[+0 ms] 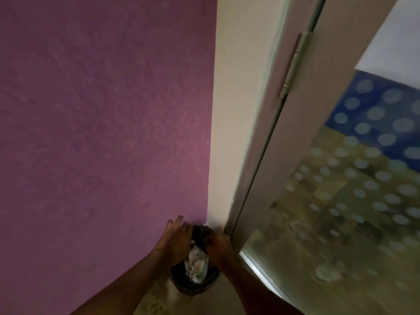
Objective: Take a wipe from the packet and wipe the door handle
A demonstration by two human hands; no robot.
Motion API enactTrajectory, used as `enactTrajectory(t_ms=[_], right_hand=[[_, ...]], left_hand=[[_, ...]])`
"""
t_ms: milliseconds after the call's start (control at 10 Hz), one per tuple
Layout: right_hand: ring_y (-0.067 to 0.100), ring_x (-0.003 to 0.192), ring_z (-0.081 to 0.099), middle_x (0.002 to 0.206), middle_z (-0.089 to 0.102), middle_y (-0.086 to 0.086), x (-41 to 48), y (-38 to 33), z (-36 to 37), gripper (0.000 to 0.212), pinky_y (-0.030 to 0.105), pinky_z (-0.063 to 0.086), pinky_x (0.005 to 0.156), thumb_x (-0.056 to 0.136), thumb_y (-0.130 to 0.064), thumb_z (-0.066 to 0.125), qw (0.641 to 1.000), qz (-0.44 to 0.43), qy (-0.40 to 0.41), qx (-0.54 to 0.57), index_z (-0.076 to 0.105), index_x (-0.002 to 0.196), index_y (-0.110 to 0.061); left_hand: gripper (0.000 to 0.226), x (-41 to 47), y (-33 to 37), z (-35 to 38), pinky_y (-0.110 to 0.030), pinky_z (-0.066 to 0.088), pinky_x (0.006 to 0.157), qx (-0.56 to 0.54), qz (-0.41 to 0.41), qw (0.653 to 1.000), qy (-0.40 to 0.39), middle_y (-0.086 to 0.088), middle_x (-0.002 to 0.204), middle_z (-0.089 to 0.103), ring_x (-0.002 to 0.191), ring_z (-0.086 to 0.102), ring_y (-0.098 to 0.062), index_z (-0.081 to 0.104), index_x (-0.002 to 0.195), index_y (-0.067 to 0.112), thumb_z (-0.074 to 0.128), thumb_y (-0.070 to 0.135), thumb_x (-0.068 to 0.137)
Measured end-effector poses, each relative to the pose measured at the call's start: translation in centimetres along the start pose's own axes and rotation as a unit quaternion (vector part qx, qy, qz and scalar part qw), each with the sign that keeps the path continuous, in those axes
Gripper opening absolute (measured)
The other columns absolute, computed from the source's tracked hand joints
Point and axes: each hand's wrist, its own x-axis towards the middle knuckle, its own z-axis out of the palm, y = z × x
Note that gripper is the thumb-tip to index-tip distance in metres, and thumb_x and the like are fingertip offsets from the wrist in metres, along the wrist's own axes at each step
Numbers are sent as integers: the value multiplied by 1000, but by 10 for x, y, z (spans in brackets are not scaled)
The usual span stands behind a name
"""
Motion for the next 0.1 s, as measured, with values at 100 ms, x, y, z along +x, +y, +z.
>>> enactTrajectory(t_ms=[100], right_hand=[[30, 74, 66, 81, 71, 16, -19, 2, -32, 36, 25, 40, 66, 95, -25, 42, 997, 4, 56, 44, 69, 82, -5]], left_hand=[[53, -1, 12, -33, -55, 21, 111, -65, -11, 997, 50, -14, 144, 45, 144, 18, -38, 40, 141, 8, 41, 27, 91]])
